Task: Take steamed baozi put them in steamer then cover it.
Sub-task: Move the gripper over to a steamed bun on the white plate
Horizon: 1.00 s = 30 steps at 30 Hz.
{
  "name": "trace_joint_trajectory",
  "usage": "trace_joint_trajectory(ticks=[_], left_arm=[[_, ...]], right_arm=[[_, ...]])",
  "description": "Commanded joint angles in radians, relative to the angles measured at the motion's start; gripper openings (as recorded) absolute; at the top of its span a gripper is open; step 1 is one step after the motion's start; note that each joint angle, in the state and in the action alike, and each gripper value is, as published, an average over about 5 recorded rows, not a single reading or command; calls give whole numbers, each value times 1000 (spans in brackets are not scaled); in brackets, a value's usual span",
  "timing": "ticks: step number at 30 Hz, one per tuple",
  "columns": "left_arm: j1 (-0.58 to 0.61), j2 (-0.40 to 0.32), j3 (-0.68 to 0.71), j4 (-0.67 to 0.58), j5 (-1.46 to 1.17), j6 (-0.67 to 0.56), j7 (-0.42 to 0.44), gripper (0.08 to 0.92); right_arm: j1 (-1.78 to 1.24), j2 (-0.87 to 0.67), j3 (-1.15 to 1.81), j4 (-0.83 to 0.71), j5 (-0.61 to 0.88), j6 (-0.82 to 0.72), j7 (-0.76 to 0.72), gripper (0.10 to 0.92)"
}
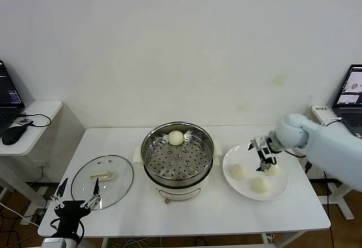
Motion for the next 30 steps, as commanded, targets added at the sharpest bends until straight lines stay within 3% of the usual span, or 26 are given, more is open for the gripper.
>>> trace_joint_trajectory(ticks=[1,18,30], left_arm=[[0,1,0,4,0,0,1,823],[-17,-2,10,13,7,0,1,823],[-21,-5,13,14,8,0,1,823]], right_arm=[[-116,63,48,-83,-47,2,2,823],[-141,179,104,-218,-73,48,47,817],[-146,186,108,-225,-63,33,24,693]])
